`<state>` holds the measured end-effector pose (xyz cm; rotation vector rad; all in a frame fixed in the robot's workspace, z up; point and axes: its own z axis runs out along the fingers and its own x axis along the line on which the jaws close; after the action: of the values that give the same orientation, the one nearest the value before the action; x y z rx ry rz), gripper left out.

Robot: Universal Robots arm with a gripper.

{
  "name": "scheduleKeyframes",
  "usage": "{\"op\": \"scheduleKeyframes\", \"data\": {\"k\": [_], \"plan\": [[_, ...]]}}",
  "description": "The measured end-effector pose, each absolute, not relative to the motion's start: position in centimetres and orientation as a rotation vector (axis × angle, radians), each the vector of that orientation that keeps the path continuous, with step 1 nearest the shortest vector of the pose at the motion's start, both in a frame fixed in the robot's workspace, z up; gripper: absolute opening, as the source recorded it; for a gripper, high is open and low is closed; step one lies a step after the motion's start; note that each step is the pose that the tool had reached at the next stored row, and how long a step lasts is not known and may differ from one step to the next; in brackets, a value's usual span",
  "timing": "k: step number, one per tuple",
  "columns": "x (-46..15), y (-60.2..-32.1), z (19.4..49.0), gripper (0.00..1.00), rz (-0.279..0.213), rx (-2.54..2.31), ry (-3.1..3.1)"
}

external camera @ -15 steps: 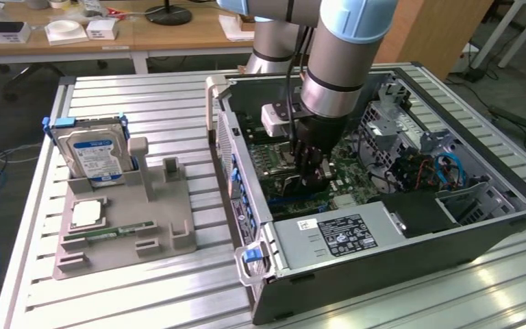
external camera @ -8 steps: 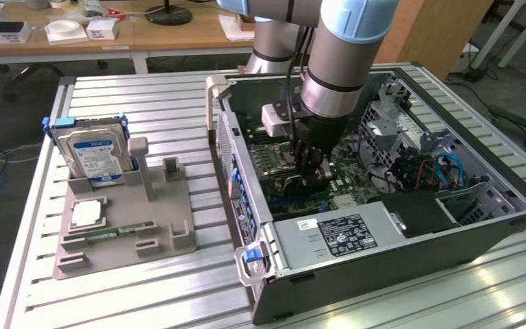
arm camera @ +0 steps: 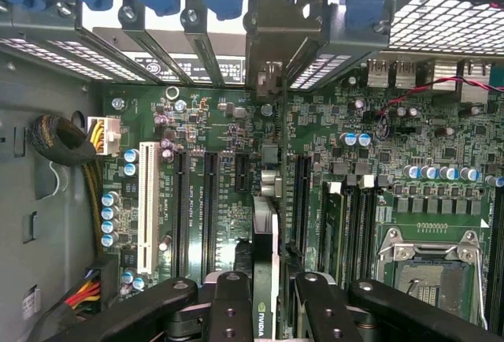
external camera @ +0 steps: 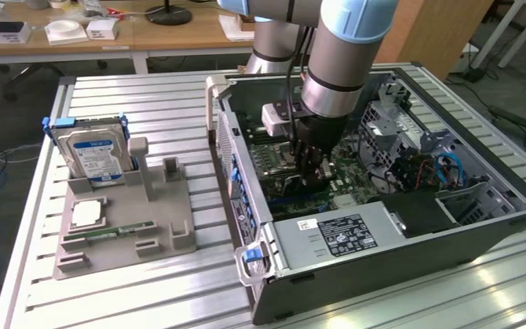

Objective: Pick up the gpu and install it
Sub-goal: 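Insert the gpu into the slot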

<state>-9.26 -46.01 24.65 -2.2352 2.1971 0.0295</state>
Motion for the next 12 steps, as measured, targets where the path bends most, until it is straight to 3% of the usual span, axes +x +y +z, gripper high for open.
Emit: {"op": "scheduleKeyframes", "data": {"k": [12], "plan": [[-9.27,-45.89,24.43,0.26,0.029,-2.23,2.203]]}}
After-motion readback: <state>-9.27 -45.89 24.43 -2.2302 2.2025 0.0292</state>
